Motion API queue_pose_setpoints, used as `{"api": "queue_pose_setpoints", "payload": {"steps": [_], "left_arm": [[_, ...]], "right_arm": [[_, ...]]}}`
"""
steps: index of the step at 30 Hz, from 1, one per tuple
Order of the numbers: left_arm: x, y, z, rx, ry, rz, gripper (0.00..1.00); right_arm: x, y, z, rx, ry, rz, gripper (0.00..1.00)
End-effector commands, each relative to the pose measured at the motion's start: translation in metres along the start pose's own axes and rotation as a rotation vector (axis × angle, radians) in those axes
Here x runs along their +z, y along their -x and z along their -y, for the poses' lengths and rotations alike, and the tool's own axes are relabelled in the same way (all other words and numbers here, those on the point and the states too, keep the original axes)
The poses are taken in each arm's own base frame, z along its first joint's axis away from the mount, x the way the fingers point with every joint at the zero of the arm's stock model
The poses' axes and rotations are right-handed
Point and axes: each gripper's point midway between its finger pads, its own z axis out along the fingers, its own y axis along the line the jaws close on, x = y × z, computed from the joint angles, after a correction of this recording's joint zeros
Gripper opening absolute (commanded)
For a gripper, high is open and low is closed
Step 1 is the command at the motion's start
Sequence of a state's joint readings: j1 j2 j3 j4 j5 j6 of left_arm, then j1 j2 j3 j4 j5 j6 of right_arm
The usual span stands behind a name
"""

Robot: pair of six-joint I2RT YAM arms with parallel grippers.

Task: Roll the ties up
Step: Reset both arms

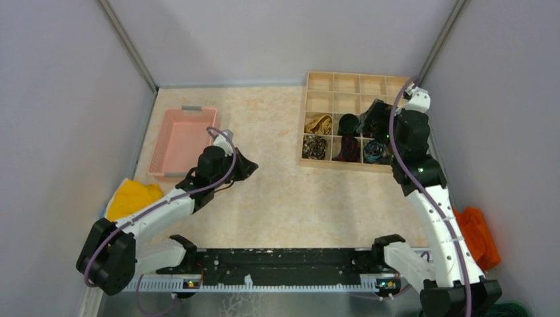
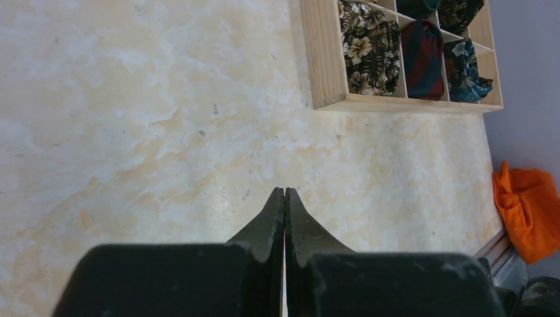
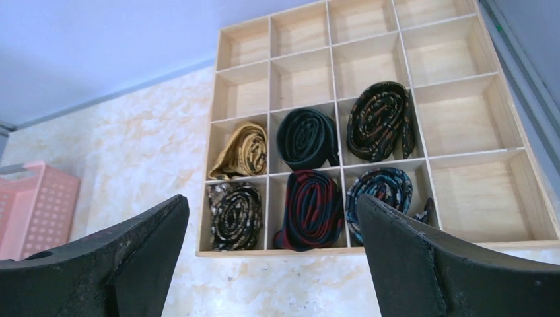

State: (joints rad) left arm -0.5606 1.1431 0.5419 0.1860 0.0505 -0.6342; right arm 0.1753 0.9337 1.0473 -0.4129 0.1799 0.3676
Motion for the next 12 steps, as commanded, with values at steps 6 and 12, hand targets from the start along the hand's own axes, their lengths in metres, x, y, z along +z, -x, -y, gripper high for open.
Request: {"api": "queue_pose_setpoints", "payload": {"steps": [6,12], "left_arm": [[-0.008,0.017,0.005,0.018,0.017,0.044,0.0],[-0.011,0.022,0.003,0.026,0.039,0.06,0.0]], "right_arm": [[-0.014,0.006,-0.001,-0.006,0.033,0.076,0.99],[-0.024,0.013,0.005,-0.025,0.022,0.122,0.99]]}}
